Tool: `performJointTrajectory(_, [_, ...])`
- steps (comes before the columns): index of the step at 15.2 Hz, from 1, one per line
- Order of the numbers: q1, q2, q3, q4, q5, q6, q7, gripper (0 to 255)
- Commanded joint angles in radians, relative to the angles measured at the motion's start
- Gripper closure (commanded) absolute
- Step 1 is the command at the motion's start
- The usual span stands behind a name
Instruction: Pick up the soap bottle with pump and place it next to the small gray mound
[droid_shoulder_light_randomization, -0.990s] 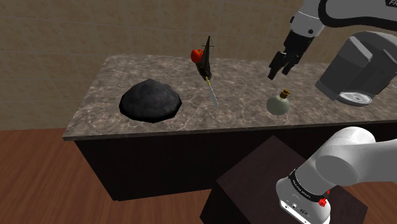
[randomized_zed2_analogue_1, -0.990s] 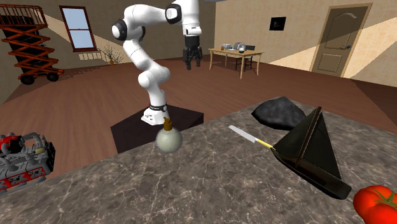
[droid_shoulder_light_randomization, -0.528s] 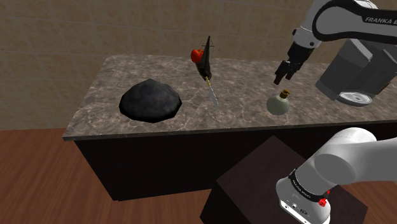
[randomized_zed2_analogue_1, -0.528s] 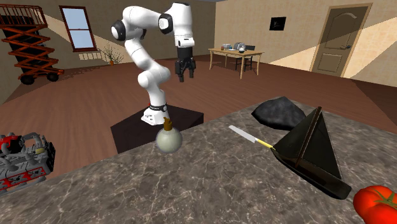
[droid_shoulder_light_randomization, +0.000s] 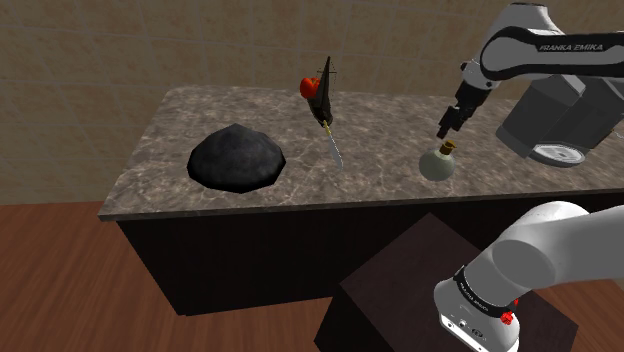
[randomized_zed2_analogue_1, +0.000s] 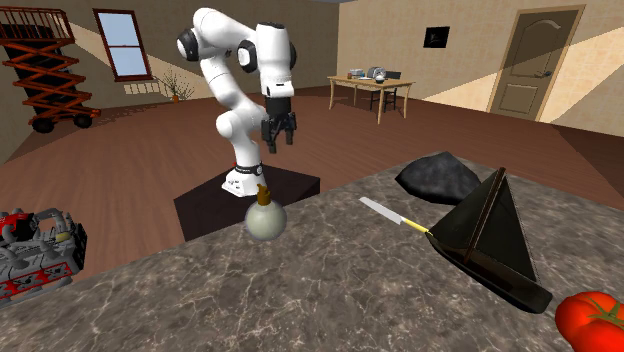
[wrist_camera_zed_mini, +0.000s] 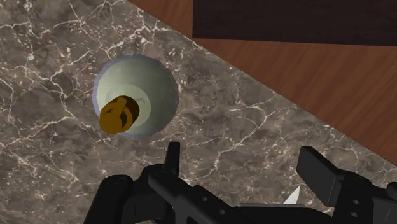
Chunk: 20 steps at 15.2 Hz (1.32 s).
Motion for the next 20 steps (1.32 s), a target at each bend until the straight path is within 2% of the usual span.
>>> performJointTrajectory(1, [-0.004,0.046,-0.044,0.008,-0.014,0.043,-0.048,0])
performJointTrajectory(6, [0.0,0.191,-0.163,0.054,-0.019,0.149,-0.179,0])
performJointTrajectory(10, [0.015,0.323,-0.256,0.11,0.018,0.226,-0.294,0])
performJointTrajectory(17, [0.023,0.383,-0.282,0.059,0.04,0.33,-0.315,0])
performJointTrajectory(20, [0.024,0.388,-0.284,0.056,0.042,0.339,-0.317,0])
